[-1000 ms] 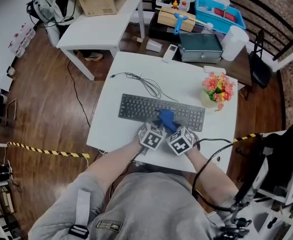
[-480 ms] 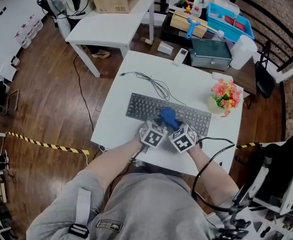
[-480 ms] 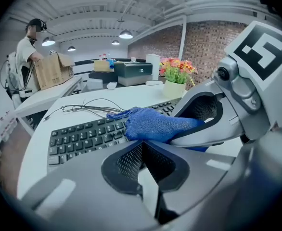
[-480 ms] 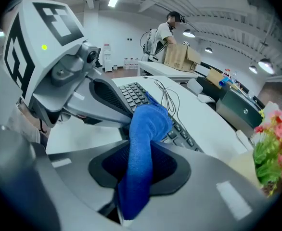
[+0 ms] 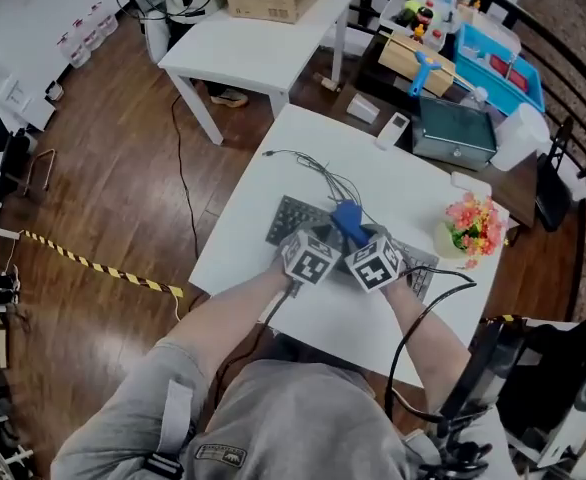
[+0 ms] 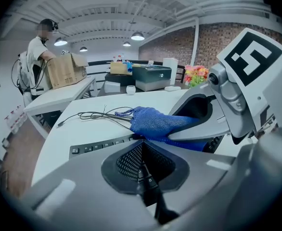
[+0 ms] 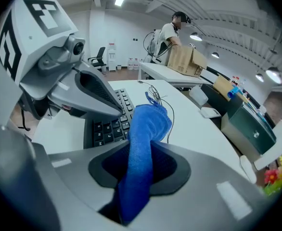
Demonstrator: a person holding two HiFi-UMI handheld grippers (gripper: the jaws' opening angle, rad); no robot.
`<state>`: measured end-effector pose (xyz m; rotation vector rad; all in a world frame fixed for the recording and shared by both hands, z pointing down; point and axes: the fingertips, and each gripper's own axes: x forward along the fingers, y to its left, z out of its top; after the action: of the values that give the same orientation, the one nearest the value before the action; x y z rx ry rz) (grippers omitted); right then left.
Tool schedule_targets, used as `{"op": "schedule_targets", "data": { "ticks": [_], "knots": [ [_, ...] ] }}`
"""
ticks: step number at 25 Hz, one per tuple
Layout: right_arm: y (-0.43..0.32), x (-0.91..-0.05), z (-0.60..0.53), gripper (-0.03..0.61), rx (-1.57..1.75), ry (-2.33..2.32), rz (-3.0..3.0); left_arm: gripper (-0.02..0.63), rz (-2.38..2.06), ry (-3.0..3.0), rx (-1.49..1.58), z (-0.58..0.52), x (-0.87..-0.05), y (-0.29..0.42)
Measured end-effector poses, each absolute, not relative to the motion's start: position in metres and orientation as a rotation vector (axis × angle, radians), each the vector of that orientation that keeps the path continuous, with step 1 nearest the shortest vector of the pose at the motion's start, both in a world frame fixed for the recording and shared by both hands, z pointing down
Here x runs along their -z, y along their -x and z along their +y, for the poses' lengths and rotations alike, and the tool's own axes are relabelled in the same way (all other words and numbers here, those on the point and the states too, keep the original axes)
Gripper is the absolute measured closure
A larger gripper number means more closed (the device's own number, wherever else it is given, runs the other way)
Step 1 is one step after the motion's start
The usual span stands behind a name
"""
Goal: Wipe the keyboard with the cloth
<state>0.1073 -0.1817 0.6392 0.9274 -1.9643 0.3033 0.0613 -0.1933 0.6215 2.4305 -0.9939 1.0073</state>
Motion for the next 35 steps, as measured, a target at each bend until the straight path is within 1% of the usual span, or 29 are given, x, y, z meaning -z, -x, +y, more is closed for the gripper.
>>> {"op": "schedule_targets", "data": {
  "ticks": [4,11,21,28,35],
  "knots": [
    [-0.100,-0.640,-0.175,0.466,-0.313,-0.926,-1.979,0.620,-0.978,-2.419,-1.017,-0.186,-0.628,-0.057],
    [-0.079,-0.647,-0.127,0.466,-0.343,-0.908,-1.967,0.620,-0.902,-2.425,-1.017,-0.145,-0.640,-0.051],
    [-0.053,-0.665,-0.068,0.466,-0.395,-0.915,-1.896,0.620,-0.778,-2.445,-1.034,-0.094,-0.652,-0.022],
    [-0.042,-0.648,-0.101,0.466,-0.352,-0.948,-1.906,0.620,-0.821,-2.452,-0.982,-0.126,-0.640,-0.010],
    [-0.046,-0.633,-0.179,0.465,-0.260,-0.938,-1.949,0.620,-0.942,-2.421,-0.949,-0.186,-0.624,-0.004]
  ]
}}
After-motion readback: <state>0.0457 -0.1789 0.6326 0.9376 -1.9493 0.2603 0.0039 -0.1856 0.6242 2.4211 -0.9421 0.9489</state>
